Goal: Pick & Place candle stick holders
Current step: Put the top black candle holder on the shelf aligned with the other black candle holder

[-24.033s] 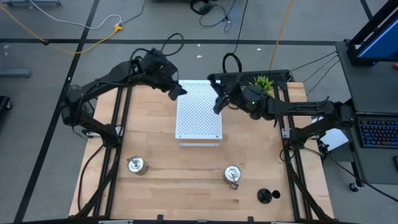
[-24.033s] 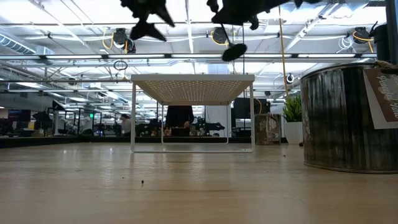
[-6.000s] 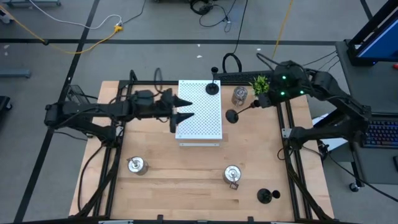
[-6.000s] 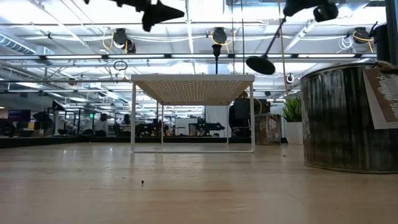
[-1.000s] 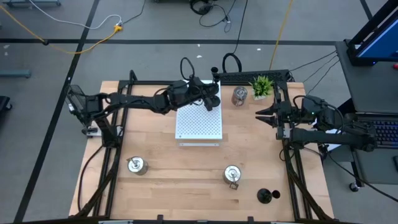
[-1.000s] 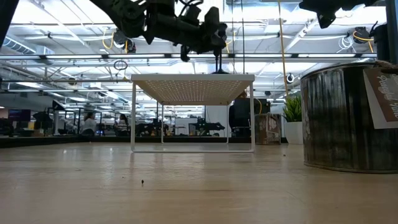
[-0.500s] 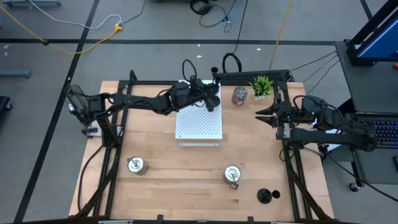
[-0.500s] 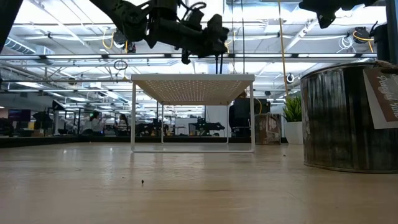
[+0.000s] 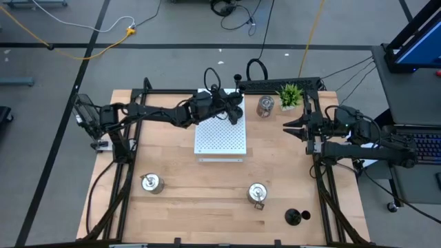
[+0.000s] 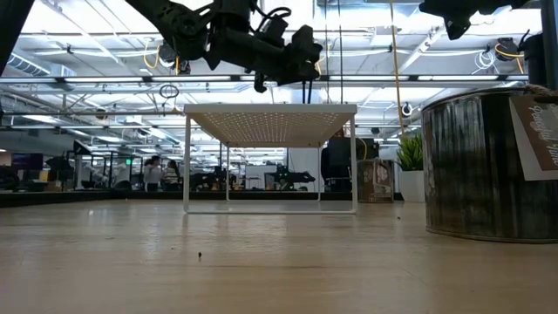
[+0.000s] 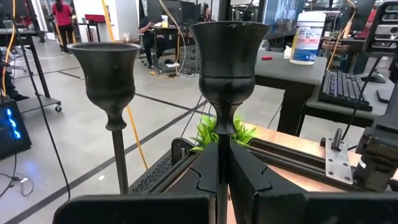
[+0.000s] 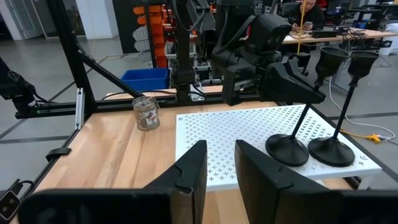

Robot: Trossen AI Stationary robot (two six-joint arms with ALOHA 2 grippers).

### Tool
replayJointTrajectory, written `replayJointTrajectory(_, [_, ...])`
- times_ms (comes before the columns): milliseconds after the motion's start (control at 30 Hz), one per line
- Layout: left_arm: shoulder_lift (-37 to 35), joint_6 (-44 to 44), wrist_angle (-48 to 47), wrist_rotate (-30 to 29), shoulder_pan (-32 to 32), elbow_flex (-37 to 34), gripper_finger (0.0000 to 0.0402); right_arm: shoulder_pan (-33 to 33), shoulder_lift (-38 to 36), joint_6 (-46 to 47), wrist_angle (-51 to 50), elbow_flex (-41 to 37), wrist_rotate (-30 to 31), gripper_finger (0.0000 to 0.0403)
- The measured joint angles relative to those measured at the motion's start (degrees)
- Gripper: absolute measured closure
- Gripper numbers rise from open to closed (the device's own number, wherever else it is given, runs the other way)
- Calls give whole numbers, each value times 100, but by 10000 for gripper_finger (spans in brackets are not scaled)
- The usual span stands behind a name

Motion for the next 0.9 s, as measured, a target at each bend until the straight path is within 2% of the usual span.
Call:
replayJointTrajectory(567, [0,-68,-78,8,-17,0,388,0,0,0,0,2,0,330])
replayJointTrajectory(900, [0,-139,-120,19,-17,-2,371,0,0,0,0,7,0,330])
